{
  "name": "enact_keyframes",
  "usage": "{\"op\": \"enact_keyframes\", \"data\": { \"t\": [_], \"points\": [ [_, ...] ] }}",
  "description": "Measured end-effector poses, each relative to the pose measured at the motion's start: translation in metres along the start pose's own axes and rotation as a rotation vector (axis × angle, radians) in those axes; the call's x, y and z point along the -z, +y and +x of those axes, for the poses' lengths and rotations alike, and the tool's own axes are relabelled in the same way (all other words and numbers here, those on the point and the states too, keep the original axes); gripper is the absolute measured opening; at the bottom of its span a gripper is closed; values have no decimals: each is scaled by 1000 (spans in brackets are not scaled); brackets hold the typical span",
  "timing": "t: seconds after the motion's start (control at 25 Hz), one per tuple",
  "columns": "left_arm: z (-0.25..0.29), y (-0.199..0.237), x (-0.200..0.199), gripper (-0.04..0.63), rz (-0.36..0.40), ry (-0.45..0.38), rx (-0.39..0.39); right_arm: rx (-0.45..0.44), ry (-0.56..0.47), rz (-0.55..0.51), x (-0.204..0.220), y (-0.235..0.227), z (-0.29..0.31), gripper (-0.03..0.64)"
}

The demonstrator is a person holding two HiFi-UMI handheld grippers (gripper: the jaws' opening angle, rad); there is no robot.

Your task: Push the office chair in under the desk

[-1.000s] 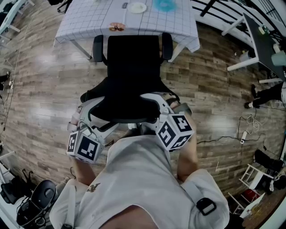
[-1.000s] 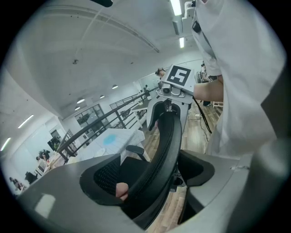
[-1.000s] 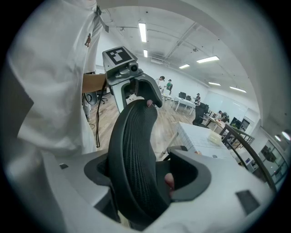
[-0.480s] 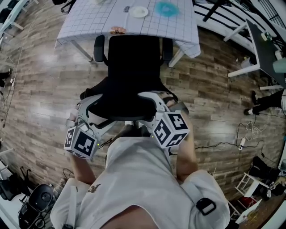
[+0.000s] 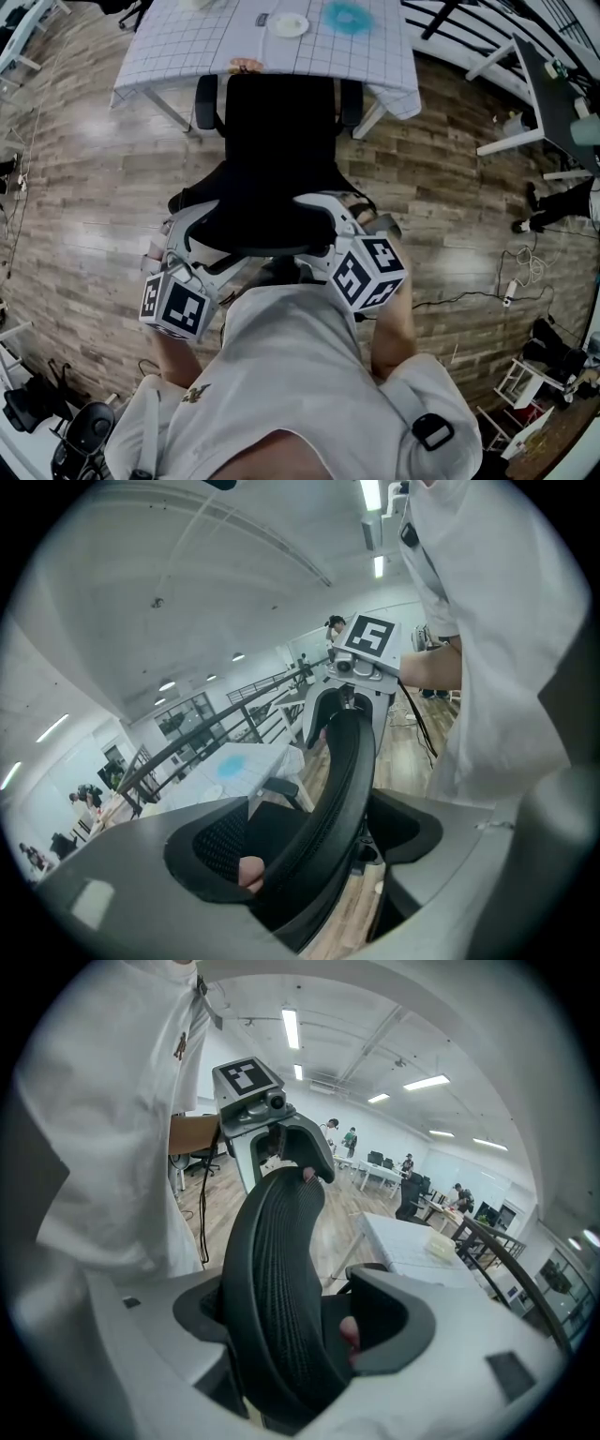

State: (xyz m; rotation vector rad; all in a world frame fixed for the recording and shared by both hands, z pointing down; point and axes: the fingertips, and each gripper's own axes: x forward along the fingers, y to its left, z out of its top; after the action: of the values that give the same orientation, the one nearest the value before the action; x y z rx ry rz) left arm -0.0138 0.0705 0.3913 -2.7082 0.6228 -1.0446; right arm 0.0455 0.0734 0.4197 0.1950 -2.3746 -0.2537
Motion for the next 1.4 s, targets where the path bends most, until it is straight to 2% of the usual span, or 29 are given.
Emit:
{"op": "enact_keyframes", "data": {
  "t": [0.72, 1.4],
  "points": [
    [11, 36, 6, 390, 25, -15, 4, 22, 8, 15, 0, -35, 15, 342],
    [39, 77, -2, 387, 21, -35, -9, -9, 20, 8, 13, -82, 18, 341]
  ]
}}
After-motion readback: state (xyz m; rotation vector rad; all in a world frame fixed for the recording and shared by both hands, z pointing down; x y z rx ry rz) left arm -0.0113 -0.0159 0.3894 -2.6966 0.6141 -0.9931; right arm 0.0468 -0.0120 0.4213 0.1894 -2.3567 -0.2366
